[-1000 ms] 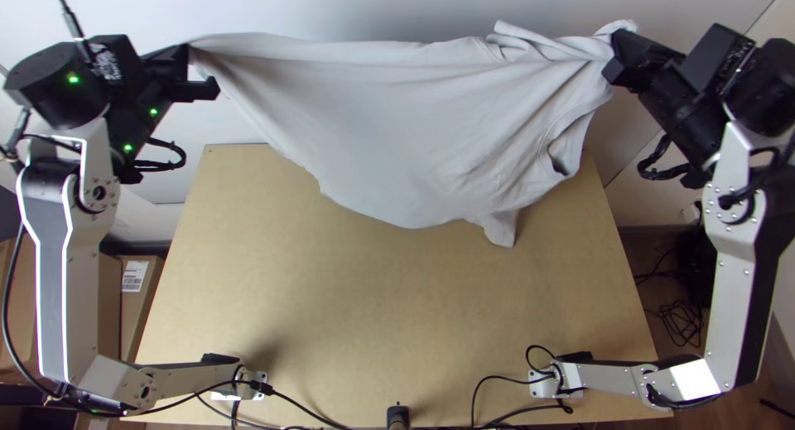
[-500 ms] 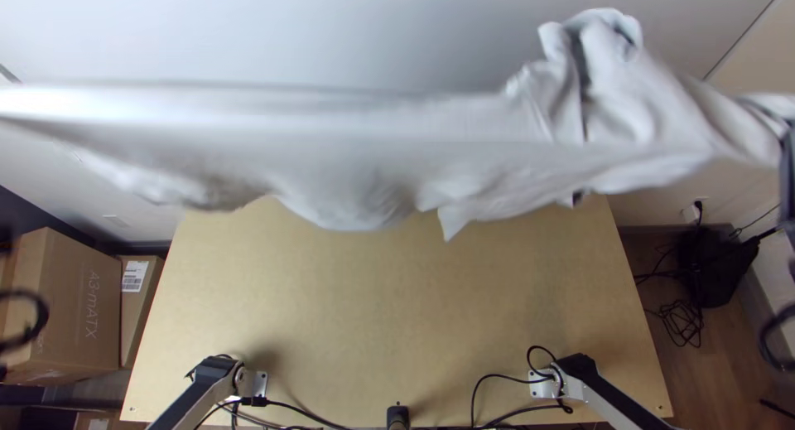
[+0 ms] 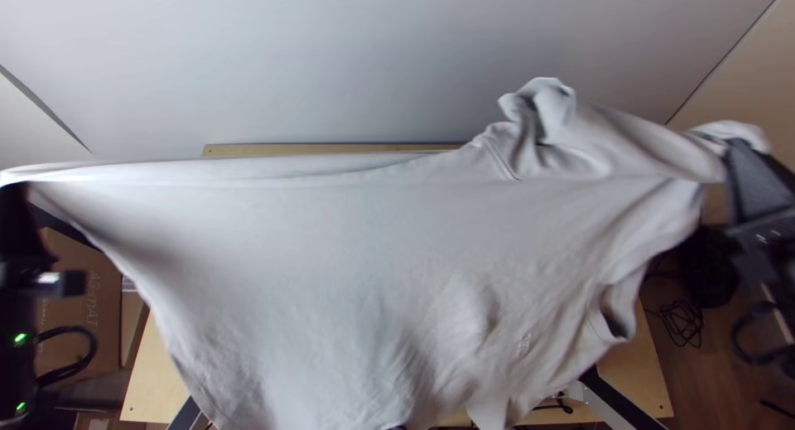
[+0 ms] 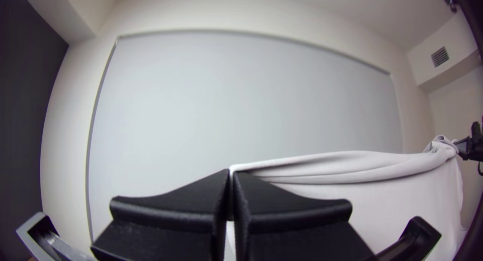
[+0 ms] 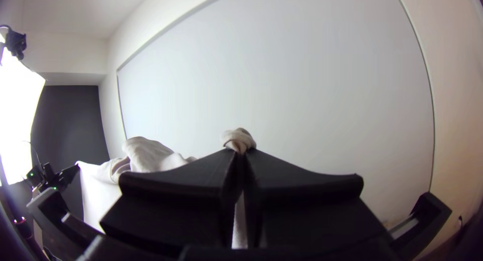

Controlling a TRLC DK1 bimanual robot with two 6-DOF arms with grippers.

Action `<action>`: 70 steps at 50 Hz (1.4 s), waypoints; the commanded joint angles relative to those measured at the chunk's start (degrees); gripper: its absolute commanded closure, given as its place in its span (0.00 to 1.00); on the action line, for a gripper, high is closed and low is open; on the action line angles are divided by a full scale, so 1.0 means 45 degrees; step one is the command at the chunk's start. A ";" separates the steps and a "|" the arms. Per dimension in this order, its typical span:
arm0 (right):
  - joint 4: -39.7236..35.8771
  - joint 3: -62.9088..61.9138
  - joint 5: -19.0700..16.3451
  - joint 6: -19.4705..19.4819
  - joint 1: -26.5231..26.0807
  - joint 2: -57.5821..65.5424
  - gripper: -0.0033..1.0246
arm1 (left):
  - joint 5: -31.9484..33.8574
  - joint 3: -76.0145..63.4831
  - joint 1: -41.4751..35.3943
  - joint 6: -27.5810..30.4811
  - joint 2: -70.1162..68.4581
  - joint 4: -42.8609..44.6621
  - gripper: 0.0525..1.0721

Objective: Fold the t-shirt

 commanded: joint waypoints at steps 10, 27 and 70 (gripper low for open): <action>0.3233 -1.0082 -0.0048 0.1576 0.0017 -0.2397 0.98 | 0.0253 -0.7458 -0.0034 -0.0586 -0.1405 0.0745 0.98; 0.6944 -1.5648 -0.1201 0.2455 -0.1135 -0.0912 0.98 | 0.1659 -1.3239 0.0825 -0.0390 0.1720 0.4964 0.98; 1.0245 -0.8891 -0.1689 0.1771 -0.2815 1.1412 0.98 | 0.1991 -0.5935 0.2446 -0.1015 1.4826 0.8343 0.98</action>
